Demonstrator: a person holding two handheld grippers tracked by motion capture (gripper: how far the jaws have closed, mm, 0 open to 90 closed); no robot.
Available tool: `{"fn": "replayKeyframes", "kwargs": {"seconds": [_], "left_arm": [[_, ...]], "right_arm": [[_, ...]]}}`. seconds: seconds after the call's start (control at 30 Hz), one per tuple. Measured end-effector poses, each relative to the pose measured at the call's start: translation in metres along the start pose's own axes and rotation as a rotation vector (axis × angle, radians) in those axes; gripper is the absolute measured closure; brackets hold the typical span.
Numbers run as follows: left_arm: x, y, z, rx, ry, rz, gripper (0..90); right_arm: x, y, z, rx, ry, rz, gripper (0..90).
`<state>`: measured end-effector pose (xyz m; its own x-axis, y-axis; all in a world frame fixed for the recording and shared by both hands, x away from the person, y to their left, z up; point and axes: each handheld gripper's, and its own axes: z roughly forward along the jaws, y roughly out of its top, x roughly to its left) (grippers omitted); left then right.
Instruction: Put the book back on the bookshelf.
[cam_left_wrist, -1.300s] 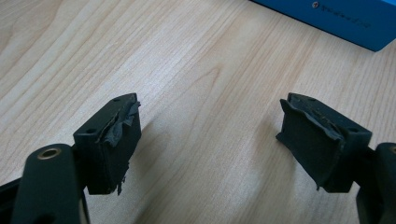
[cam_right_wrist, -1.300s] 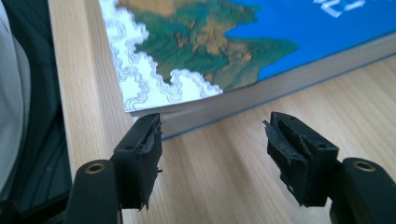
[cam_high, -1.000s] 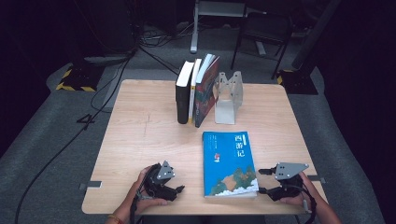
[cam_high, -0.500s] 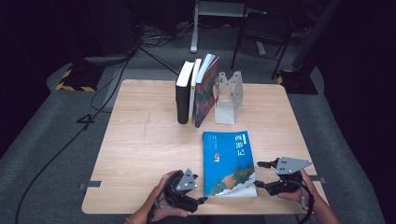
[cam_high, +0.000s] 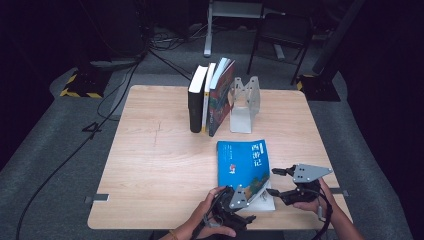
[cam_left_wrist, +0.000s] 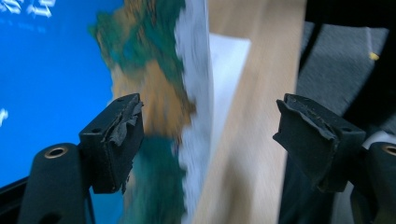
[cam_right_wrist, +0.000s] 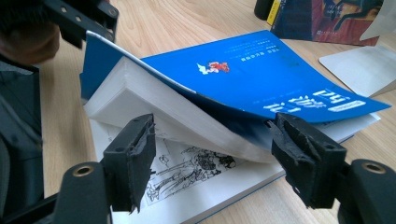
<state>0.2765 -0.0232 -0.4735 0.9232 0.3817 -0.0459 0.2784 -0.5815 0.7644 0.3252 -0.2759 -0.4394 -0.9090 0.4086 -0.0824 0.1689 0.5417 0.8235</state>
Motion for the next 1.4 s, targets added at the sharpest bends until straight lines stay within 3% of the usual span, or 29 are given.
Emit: {"fn": "replayKeyframes", "kwargs": {"seconds": [0.17, 0.3, 0.33, 0.37, 0.43, 0.5, 0.6, 0.67, 0.8, 0.93, 1.07, 1.17, 1.27, 1.33, 1.4], "left_arm": [[0.004, 0.008, 0.012, -0.018, 0.065, -0.084, 26.5], [0.005, 0.010, 0.014, -0.018, 0.099, -0.086, 33.3], [0.007, 0.010, 0.013, -0.025, 0.123, -0.090, 41.8], [0.011, 0.009, 0.011, -0.029, 0.095, -0.098, 49.5], [0.013, 0.009, 0.009, -0.035, 0.075, -0.092, 61.0], [0.012, 0.011, 0.000, -0.033, 0.069, -0.017, 70.1], [0.016, 0.012, -0.005, -0.045, 0.054, -0.005, 76.8], [0.020, 0.011, -0.014, -0.049, 0.034, 0.018, 77.5], [0.028, 0.001, -0.029, -0.001, 0.014, 0.070, 79.5], [0.042, -0.012, -0.048, -0.016, -0.012, 0.067, 80.1], [0.052, -0.027, -0.066, -0.009, 0.010, 0.077, 80.1], [0.060, -0.036, -0.080, -0.012, 0.039, 0.065, 80.1], [0.066, -0.042, -0.088, -0.019, 0.055, 0.040, 78.9], [0.071, -0.048, -0.093, -0.007, 0.076, 0.024, 75.1], [0.071, -0.049, -0.092, 0.007, 0.074, 0.001, 65.7]], "right_arm": [[0.000, 0.004, 0.003, -0.001, -0.005, -0.012, 30.6], [-0.001, 0.004, 0.005, -0.003, -0.006, -0.013, 30.3], [-0.001, 0.005, 0.005, -0.003, -0.006, -0.014, 30.3], [-0.001, 0.005, 0.005, -0.004, -0.006, -0.016, 30.5], [-0.001, 0.005, 0.005, -0.007, -0.013, -0.008, 30.9], [-0.003, 0.005, 0.004, -0.020, -0.007, 0.002, 32.1], [-0.003, 0.005, 0.005, -0.021, -0.010, 0.008, 33.9], [-0.003, 0.005, 0.006, -0.011, -0.005, 0.002, 33.8], [-0.002, 0.009, 0.015, 0.028, 0.008, -0.038, 33.6], [-0.004, 0.011, 0.025, 0.046, 0.033, -0.062, 34.4], [-0.004, 0.016, 0.044, 0.066, 0.051, -0.092, 38.4], [-0.002, 0.021, 0.058, 0.064, 0.058, -0.142, 52.0], [-0.001, 0.024, 0.063, 0.044, 0.077, -0.153, 59.5], [0.004, 0.029, 0.070, 0.038, 0.083, -0.182, 64.4], [0.008, 0.032, 0.074, 0.041, 0.079, -0.200, 66.9]]}}
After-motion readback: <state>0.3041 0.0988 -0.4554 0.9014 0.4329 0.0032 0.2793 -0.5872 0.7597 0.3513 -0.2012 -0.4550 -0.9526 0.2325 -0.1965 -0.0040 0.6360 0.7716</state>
